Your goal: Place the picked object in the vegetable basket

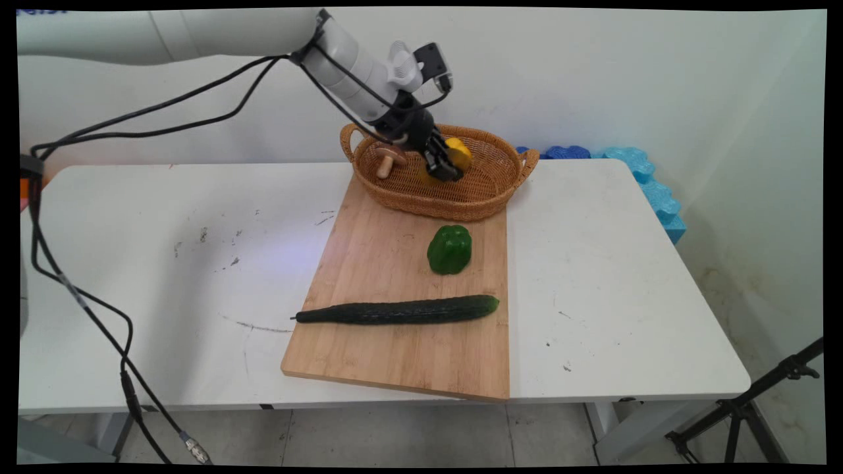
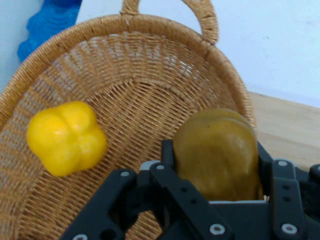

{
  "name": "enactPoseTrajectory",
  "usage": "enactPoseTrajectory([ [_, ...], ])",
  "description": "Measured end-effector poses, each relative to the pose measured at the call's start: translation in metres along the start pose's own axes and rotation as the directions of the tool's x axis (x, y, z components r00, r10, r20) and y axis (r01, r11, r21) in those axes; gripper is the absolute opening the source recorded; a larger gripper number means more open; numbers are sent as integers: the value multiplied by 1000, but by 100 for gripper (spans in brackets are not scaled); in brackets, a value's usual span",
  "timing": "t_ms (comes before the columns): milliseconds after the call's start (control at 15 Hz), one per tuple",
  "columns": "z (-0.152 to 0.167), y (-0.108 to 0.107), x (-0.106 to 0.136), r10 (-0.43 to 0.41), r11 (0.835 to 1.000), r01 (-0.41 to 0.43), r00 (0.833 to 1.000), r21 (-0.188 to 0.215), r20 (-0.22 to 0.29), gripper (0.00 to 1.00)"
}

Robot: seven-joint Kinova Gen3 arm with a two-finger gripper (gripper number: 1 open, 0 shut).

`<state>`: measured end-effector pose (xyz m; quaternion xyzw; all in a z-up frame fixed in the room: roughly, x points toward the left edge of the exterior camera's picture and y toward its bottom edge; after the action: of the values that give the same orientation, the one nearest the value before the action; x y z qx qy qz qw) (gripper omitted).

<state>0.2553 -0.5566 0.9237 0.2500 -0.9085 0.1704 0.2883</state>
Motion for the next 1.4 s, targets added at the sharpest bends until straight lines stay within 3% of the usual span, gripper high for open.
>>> enactPoseTrajectory([
  [1200, 97, -24, 4, 29, 998, -29, 1000, 50, -7, 0],
  [1267, 100, -24, 4, 28, 998, -28, 1000, 51, -8, 100],
  [1400, 105, -24, 3, 27, 998, -27, 1000, 53, -11, 100],
])
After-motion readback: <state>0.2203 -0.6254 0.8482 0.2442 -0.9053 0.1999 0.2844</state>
